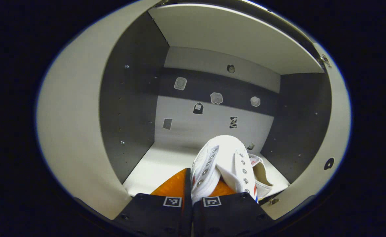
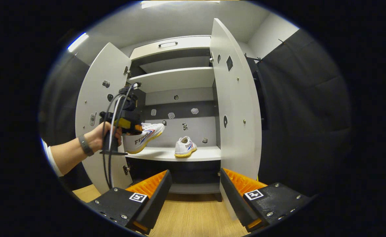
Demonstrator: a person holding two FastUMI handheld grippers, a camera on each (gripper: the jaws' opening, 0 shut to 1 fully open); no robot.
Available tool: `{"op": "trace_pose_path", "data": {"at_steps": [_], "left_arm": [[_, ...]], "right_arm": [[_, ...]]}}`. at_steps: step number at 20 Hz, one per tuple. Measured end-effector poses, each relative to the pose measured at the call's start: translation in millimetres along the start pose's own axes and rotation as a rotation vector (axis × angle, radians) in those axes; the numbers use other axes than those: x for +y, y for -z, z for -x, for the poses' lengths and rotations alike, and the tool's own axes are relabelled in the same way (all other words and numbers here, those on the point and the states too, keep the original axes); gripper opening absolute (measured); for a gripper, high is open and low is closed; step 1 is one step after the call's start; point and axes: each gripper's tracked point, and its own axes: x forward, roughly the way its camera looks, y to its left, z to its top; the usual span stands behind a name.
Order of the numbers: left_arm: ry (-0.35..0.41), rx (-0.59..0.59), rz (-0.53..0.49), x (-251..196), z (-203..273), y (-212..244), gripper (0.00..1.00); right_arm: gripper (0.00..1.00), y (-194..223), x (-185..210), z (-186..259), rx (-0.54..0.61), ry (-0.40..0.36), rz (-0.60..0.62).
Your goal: Grab one shoe with the right hand and put it into the shoe cabinet, grab the other shoe with the left hand and put it into the shoe cabinet; then close the right door with the right hand and the left door with the left hand.
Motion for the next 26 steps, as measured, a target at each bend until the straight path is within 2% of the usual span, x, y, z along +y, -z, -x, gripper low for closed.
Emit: {"op": "trace_pose_path", "data": {"at_steps": [3,7,13,17,19,21,22,23,24,26], "left_arm": [[-0.093,0.097,-0.058,6.6,-34.2,14.2,0.10],[-0.141,0.216,-0.059,0.3,-33.7,40.8,0.09],[-0.109,0.221,-0.022,0.6,-37.7,42.5,0.11],[-0.086,0.214,-0.014,-2.2,-32.1,39.5,0.33],[-0.073,0.209,-0.014,-4.2,-26.8,35.8,0.53],[-0.069,0.210,-0.013,-1.6,-21.4,35.4,0.48],[-0.075,0.207,-0.025,1.3,-17.1,34.1,0.58],[-0.083,0.197,-0.035,4.8,-13.9,30.7,0.61],[-0.083,0.193,-0.039,5.4,-9.9,29.9,0.77],[-0.061,0.188,-0.019,3.5,0.0,28.9,0.86]], "right_arm": [[0.92,3.3,-0.8,1.2,0.006,0.017,-0.006],[0.92,10.2,-4.4,3.7,0.023,0.034,0.011],[0.92,16.9,-7.7,1.4,0.033,0.043,0.011],[0.92,16.6,-2.9,-2.7,0.030,0.026,0.009],[0.92,15.3,-1.9,-4.3,0.026,0.021,0.009],[0.92,13.7,0.1,-4.7,0.023,0.014,0.002],[0.92,12.5,0.1,-4.1,0.020,0.013,0.001],[0.92,12.0,-0.3,-4.4,0.019,0.011,0.002],[0.92,12.3,0.1,-4.9,0.020,0.008,0.003],[0.92,11.3,1.2,-4.3,0.017,0.002,0.005]]}}
